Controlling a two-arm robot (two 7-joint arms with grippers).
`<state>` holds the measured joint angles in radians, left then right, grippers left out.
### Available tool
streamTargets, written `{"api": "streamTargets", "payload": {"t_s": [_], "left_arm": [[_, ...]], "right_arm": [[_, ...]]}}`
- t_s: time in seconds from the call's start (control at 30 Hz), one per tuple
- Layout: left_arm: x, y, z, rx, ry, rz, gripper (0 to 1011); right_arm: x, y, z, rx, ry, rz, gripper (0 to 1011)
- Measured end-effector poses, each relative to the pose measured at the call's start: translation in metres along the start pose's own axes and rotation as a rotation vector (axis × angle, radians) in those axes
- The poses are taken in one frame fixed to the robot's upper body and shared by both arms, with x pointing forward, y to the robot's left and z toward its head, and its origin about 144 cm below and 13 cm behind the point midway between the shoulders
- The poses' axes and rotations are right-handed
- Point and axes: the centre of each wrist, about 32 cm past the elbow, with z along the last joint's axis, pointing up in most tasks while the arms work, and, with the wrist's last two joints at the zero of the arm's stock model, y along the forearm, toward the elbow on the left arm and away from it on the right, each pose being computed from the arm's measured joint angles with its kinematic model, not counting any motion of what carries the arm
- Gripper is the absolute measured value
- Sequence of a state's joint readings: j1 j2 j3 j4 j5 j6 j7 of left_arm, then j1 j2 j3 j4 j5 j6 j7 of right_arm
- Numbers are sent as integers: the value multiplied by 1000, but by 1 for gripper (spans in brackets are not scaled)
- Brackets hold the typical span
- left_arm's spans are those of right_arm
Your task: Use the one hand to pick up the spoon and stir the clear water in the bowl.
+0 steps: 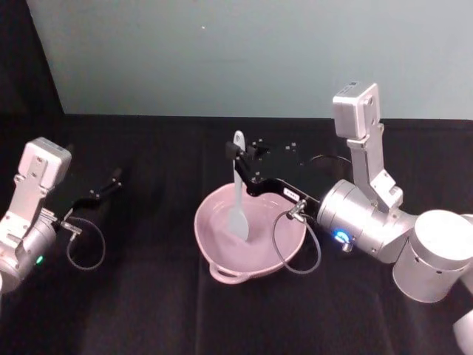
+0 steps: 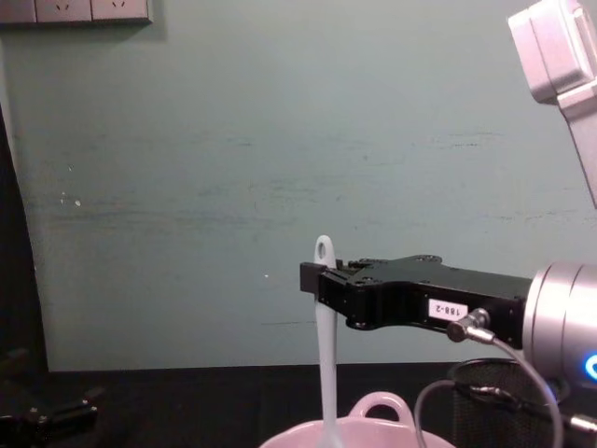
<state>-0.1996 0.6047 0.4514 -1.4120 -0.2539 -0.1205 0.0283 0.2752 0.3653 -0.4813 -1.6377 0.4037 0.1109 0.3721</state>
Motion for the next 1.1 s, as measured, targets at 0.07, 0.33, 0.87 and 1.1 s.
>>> {"api": "streamTargets", "payload": {"t_s": [0.07, 0.33, 0.87, 1.1], "left_arm": [[0, 0, 0, 0, 0, 0, 1011], [0, 0, 0, 0, 0, 0, 1011], [0, 0, 0, 0, 0, 0, 1011], [0, 0, 0, 0, 0, 0, 1011]], "right_arm": [[-1, 2, -2, 4, 7, 2, 118], [6, 26, -17, 22, 44, -14, 118], [39, 4, -16, 45, 28, -160, 118], [39, -10, -11, 13, 4, -162, 118]]}}
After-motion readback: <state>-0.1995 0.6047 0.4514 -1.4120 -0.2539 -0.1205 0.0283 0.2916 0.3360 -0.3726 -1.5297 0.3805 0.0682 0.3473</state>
